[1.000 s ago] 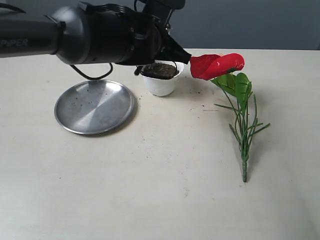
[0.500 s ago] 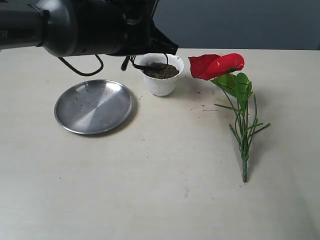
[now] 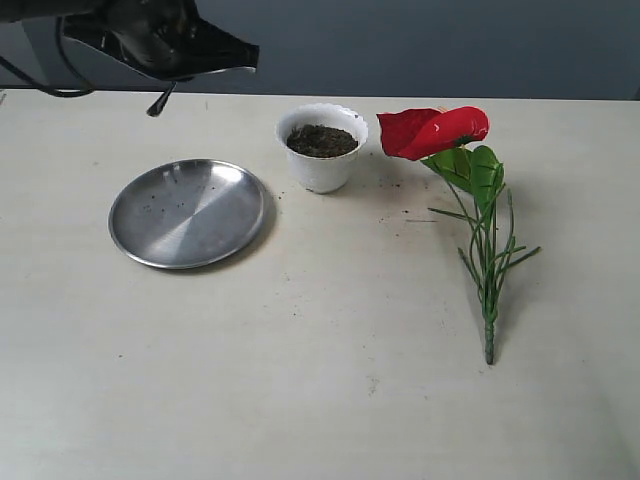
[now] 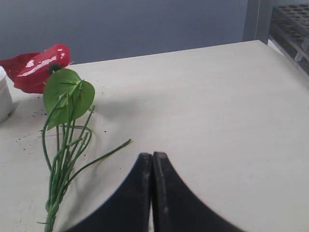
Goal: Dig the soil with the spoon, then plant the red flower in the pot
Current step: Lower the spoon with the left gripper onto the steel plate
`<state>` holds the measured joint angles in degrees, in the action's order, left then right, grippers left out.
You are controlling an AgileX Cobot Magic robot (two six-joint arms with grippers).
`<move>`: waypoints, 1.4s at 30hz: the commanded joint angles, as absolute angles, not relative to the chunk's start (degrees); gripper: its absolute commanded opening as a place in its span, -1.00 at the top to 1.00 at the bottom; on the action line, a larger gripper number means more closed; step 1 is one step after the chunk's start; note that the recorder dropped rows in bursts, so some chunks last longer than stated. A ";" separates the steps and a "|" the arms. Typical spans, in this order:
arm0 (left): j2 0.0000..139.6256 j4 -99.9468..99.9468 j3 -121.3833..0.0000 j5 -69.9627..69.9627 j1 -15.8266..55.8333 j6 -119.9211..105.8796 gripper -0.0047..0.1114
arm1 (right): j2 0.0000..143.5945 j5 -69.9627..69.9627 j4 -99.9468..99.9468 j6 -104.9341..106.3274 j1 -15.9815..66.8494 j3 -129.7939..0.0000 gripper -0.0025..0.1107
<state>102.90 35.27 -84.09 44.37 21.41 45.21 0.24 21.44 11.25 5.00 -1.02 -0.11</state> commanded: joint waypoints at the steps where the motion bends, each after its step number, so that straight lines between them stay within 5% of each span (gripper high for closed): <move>1: 101.91 28.34 -83.85 44.18 18.60 39.27 0.91 | 0.00 20.84 10.92 5.06 -0.99 0.00 0.96; 11: 101.91 17.22 -79.32 40.31 13.68 33.61 0.91 | 0.00 20.84 10.90 5.06 -0.99 0.00 0.96; 42: 111.79 12.28 -72.95 30.63 13.56 38.20 0.91 | 0.00 20.84 11.05 5.06 -0.99 0.00 0.96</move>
